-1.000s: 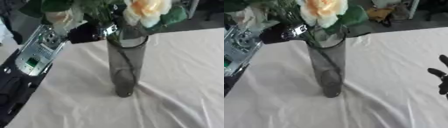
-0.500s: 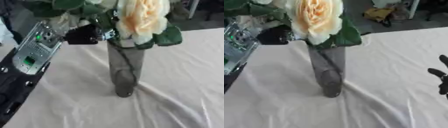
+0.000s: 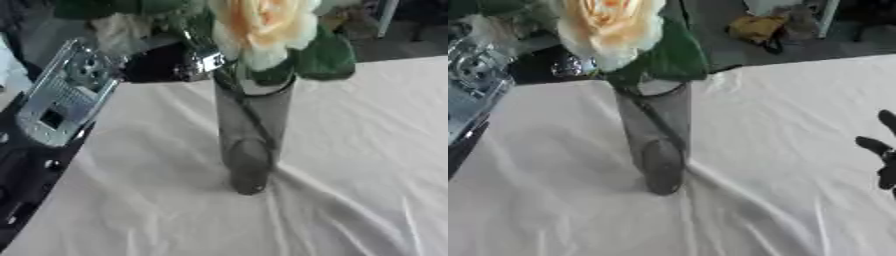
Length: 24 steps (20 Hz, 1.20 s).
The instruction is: Arrange flowers into the vase.
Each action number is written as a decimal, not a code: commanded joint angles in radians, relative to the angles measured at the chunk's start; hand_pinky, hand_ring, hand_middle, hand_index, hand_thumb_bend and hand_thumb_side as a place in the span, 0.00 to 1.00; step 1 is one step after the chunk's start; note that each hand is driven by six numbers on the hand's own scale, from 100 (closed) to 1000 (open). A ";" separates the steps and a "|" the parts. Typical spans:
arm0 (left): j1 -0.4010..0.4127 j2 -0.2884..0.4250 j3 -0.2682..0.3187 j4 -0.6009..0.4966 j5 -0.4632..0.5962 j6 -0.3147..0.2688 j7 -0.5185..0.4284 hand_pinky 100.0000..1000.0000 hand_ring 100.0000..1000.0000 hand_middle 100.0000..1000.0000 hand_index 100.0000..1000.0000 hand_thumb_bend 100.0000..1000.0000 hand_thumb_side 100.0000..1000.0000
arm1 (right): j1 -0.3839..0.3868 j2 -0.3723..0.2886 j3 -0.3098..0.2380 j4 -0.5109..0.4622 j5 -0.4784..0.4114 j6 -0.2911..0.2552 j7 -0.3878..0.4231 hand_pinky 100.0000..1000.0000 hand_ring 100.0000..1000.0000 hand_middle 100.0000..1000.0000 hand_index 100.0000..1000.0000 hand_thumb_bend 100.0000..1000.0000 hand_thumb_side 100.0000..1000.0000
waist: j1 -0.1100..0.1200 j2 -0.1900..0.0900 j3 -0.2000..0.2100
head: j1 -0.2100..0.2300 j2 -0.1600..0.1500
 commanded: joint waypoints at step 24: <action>-0.031 0.040 0.040 -0.003 0.001 0.003 -0.050 0.98 0.94 0.89 1.00 0.00 1.00 | -0.003 -0.031 0.000 -0.020 -0.013 0.007 0.001 0.79 0.98 0.23 0.44 0.00 1.00 | 0.012 -0.046 0.003 | 0.010 0.002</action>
